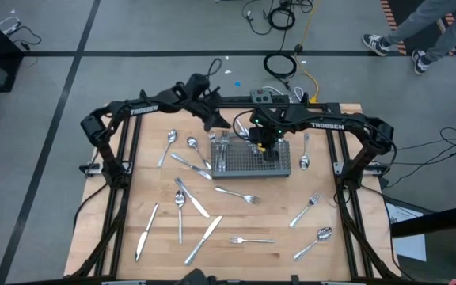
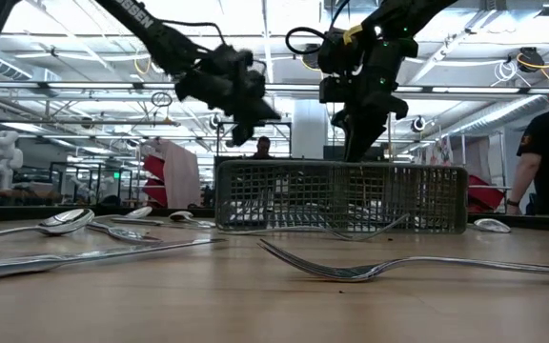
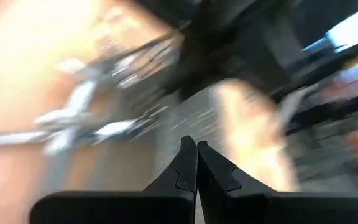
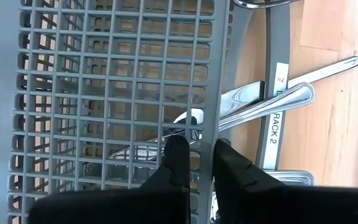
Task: Sort silverware
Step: Adjust the position of the silverware organizer
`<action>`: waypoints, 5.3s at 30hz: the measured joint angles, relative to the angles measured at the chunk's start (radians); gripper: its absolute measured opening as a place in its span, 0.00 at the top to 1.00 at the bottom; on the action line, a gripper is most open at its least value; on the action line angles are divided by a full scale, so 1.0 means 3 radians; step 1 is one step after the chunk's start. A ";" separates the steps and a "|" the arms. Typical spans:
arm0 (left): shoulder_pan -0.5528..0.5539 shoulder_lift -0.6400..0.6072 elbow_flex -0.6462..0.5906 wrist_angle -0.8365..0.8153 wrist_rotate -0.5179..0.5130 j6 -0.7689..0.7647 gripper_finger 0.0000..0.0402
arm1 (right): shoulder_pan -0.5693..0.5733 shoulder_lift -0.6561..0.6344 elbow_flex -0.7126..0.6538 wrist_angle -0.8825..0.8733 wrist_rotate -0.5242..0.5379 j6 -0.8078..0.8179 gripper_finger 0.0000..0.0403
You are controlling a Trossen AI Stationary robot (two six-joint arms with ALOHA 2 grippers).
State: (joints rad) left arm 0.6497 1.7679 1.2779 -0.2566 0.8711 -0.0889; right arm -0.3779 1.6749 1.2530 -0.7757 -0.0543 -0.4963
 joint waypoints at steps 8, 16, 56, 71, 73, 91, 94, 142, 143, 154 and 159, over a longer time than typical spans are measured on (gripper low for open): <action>-0.0141 -0.0001 0.0170 -0.0663 -0.0257 0.0775 0.93 | 0.0001 0.0000 0.0000 -0.0010 -0.0107 -0.0132 0.96; -0.0190 0.0023 0.0170 -0.0732 -0.0185 0.0787 0.78 | 0.0001 0.0000 0.0000 -0.0012 -0.0107 -0.0153 0.96; -0.0563 0.0610 0.0235 -0.0949 -0.0372 0.0664 0.92 | -0.0009 0.0001 -0.0005 0.0013 -0.0121 -0.0326 0.96; -0.0716 0.0378 0.0461 -0.1256 -0.1454 0.1146 0.92 | 0.0001 -0.0011 0.0003 0.0081 -0.0021 -0.0266 0.96; -0.0745 0.0378 0.0488 -0.1275 -0.1537 0.1195 0.92 | 0.0002 -0.0011 0.0003 0.0079 -0.0023 -0.0258 0.96; -0.0767 0.0385 0.0898 -0.1771 -0.1892 0.1480 0.92 | 0.0214 -0.0145 0.0007 0.0071 0.0335 -0.0246 0.96; -0.0809 0.0383 0.0995 -0.1835 -0.2034 0.1513 0.92 | 0.0215 -0.0234 0.0003 0.0046 0.0342 -0.0217 0.96; -0.1660 0.0174 0.1223 -0.2097 -0.3893 0.1569 0.98 | 0.1229 -0.0308 -0.0039 -0.0271 0.1494 -0.0237 1.00; -0.1668 0.0174 0.1231 -0.2068 -0.3911 0.1550 0.98 | 0.1232 -0.0293 -0.0054 -0.0315 0.1522 -0.0235 1.00; -0.1675 0.0183 0.1224 -0.2008 -0.3898 0.1449 0.98 | 0.1275 -0.0215 -0.0201 -0.0265 0.1415 0.0091 1.00; -0.1667 0.0184 0.1224 -0.2033 -0.3876 0.1372 0.92 | 0.1269 -0.0217 -0.0197 -0.0244 0.1178 0.0178 1.00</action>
State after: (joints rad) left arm 0.1496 1.8233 1.6451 -0.8665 -0.2917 0.3227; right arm 0.0029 1.6096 1.1938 -0.8490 0.2991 -0.4428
